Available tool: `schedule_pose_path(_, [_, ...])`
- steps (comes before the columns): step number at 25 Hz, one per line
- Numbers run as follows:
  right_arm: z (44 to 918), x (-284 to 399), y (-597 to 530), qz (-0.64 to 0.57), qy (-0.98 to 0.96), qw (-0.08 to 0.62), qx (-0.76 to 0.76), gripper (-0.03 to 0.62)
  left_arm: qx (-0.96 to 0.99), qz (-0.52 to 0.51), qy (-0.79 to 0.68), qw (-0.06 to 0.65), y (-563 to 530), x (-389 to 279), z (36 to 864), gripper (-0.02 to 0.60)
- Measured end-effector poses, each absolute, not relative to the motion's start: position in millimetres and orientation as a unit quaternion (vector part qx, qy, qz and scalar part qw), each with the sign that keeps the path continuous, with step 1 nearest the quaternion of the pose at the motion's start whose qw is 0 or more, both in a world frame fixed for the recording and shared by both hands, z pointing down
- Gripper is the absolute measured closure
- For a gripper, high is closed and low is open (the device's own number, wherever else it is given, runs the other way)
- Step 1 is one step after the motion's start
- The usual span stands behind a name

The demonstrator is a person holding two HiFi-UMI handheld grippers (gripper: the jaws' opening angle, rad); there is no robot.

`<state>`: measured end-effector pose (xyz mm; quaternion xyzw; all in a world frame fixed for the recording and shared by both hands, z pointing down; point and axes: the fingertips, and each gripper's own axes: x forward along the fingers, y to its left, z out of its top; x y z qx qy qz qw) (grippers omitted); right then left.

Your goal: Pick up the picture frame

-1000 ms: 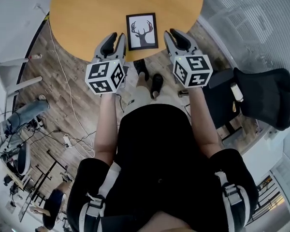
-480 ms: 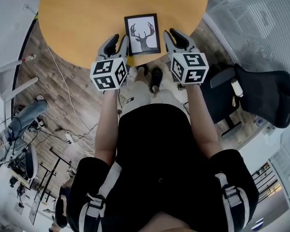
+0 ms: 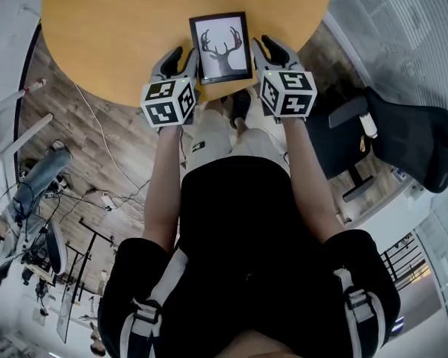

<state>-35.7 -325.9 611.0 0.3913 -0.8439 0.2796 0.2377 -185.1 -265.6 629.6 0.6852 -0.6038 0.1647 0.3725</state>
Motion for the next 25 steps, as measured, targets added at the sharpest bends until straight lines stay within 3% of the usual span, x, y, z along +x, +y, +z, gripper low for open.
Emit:
schedule_pose_path(17, [712,-54,-330,0.315,-0.814,0.319,0.37,0.461,0.663,0.158,-0.572,0.457,-284,-182,718,0.436])
schedule_pose_path(25, [731,-53,-332,0.327,-0.803,0.335,0.37,0.461,0.652,0.161,-0.576,0.465,-289,-181,727,0.436])
